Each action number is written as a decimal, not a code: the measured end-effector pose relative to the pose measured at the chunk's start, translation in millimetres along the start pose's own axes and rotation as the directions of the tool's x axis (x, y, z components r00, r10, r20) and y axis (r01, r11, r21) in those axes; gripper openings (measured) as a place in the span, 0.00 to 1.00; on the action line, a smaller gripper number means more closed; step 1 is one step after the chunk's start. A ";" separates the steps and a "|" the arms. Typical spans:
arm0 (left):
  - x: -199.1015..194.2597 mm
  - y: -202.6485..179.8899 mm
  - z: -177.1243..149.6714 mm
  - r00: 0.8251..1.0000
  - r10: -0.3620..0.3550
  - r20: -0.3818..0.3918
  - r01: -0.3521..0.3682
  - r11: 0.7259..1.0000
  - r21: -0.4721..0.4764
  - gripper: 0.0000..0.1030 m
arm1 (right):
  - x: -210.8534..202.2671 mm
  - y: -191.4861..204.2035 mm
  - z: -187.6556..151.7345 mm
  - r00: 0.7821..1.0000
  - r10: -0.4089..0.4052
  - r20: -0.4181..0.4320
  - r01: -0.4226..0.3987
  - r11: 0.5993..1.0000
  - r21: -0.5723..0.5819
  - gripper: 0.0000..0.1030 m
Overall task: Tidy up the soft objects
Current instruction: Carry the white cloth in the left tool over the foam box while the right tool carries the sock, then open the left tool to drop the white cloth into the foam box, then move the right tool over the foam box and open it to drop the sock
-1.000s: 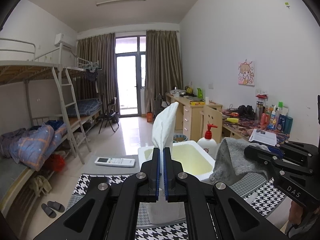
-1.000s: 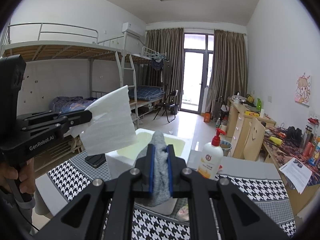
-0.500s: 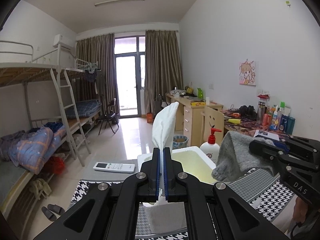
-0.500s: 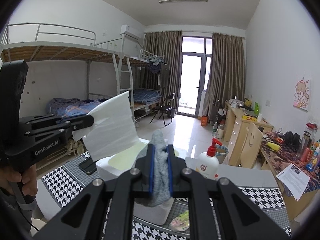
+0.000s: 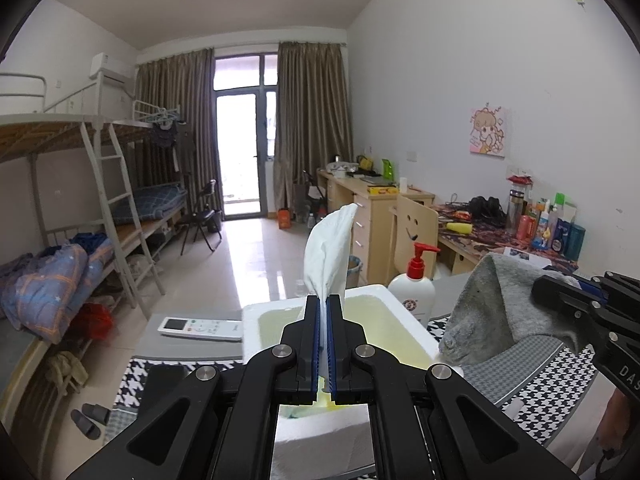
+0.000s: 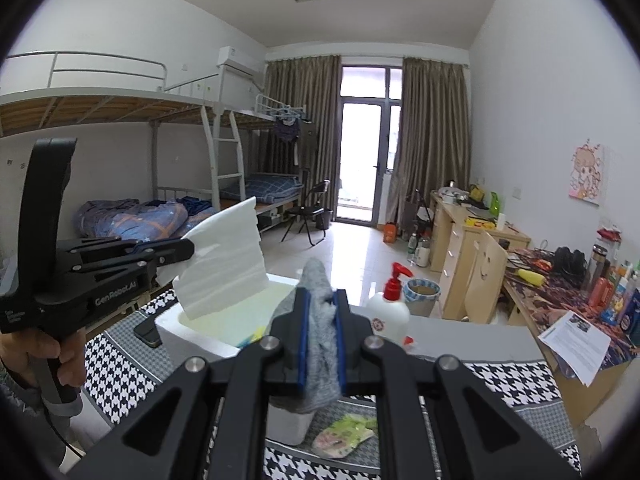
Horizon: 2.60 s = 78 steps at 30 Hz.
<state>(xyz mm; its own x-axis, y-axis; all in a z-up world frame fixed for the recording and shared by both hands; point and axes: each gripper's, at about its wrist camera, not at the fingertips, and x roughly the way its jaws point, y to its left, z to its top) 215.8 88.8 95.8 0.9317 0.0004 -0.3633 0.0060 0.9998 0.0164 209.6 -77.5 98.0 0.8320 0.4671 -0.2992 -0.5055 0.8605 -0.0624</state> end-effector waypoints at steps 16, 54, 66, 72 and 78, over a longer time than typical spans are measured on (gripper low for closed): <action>32.1 -14.3 -1.9 0.998 -0.035 -0.060 0.035 0.999 0.004 0.03 | 1.6 -16.7 -10.8 0.997 -0.062 -0.038 0.063 0.997 0.034 0.14; 20.9 0.8 -20.9 0.996 0.087 -0.018 -0.087 0.996 -0.014 0.99 | 6.5 -14.8 -10.6 0.996 -0.080 -0.033 0.082 0.995 0.055 0.14; -4.1 33.3 -30.9 0.988 0.155 0.002 -0.155 0.987 -0.036 0.99 | 21.5 7.3 2.8 1.000 -0.030 -0.008 0.031 0.999 0.018 0.14; -12.2 56.1 -38.6 0.980 0.200 -0.010 -0.200 0.978 -0.064 0.99 | 32.5 25.3 9.5 1.000 0.015 -0.007 -0.015 1.000 -0.017 0.14; -17.2 63.5 -45.8 0.976 0.218 -0.019 -0.219 0.973 -0.075 0.99 | 40.0 45.5 15.0 0.998 0.059 -0.003 -0.059 0.997 -0.055 0.14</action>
<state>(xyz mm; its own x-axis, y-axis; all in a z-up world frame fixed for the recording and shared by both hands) 183.6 153.0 60.4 0.9034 0.2191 -0.3686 -0.2255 0.9739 0.0262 223.3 -16.6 97.4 0.8001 0.5165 -0.3049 -0.5655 0.8191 -0.0964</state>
